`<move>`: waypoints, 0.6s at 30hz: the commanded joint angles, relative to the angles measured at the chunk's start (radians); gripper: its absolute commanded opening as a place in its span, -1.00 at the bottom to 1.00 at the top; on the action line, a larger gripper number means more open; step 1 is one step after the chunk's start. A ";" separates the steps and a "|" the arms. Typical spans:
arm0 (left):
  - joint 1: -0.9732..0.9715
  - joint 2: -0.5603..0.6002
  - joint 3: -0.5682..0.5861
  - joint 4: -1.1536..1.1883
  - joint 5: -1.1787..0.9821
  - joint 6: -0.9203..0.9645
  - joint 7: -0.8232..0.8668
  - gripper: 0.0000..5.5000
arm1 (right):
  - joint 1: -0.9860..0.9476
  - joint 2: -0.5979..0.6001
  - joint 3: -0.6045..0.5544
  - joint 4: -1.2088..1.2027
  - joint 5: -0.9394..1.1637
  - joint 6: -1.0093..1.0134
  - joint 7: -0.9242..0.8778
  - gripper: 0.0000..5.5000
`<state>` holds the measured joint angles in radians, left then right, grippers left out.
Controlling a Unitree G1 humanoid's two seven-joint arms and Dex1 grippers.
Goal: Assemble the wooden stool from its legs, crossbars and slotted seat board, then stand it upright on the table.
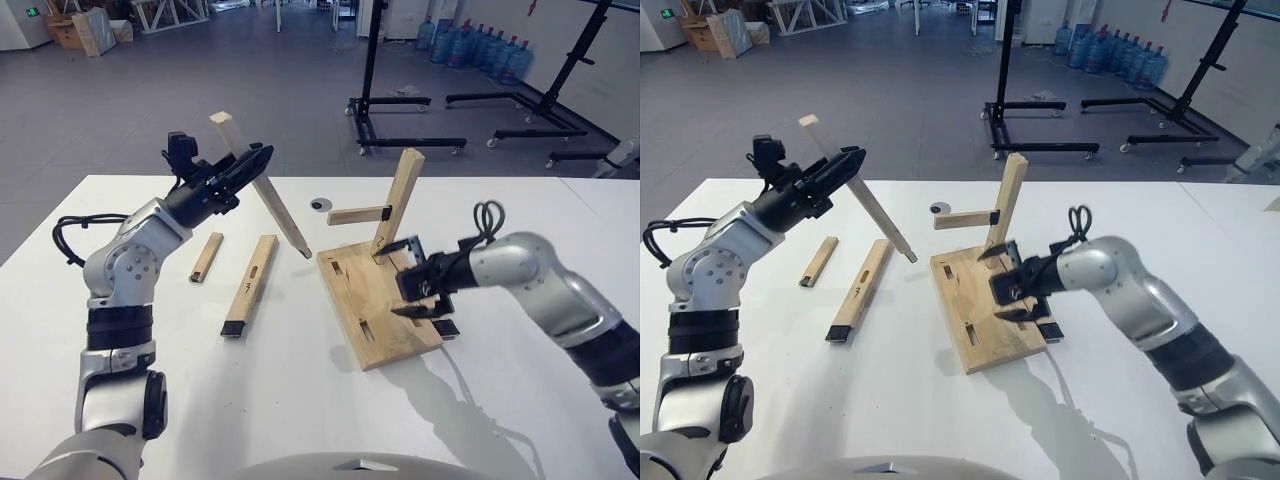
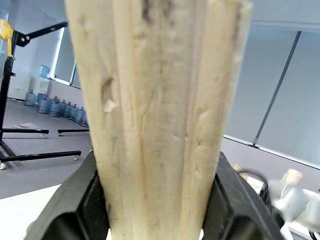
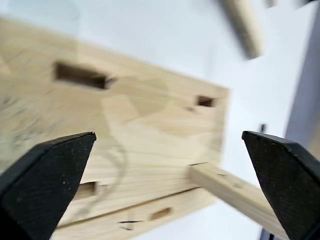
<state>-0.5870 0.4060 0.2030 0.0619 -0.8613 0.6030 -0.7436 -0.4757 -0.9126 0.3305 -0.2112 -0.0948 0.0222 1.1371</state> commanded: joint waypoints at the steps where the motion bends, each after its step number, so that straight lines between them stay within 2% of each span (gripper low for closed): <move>1: -0.093 -0.017 -0.025 0.174 0.052 -0.052 -0.106 -0.26 | -0.059 0.029 -0.117 -0.024 0.132 0.153 0.005 0.96; 7: -0.162 -0.063 -0.010 0.390 0.097 -0.165 -0.258 -0.26 | 0.009 0.066 -0.211 -0.073 0.236 0.304 -0.060 0.96; 12: -0.202 -0.110 -0.044 0.548 0.187 -0.264 -0.338 -0.26 | 0.063 0.100 -0.216 -0.131 0.268 0.376 -0.114 0.96; 18: -0.218 -0.146 -0.026 0.694 0.251 -0.356 -0.369 -0.26 | 0.076 0.127 -0.200 -0.151 0.289 0.409 -0.137 0.96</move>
<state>-0.7801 0.2644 0.1703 0.7260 -0.6302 0.2720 -1.1016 -0.4048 -0.7924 0.1218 -0.3463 0.1805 0.4181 1.0032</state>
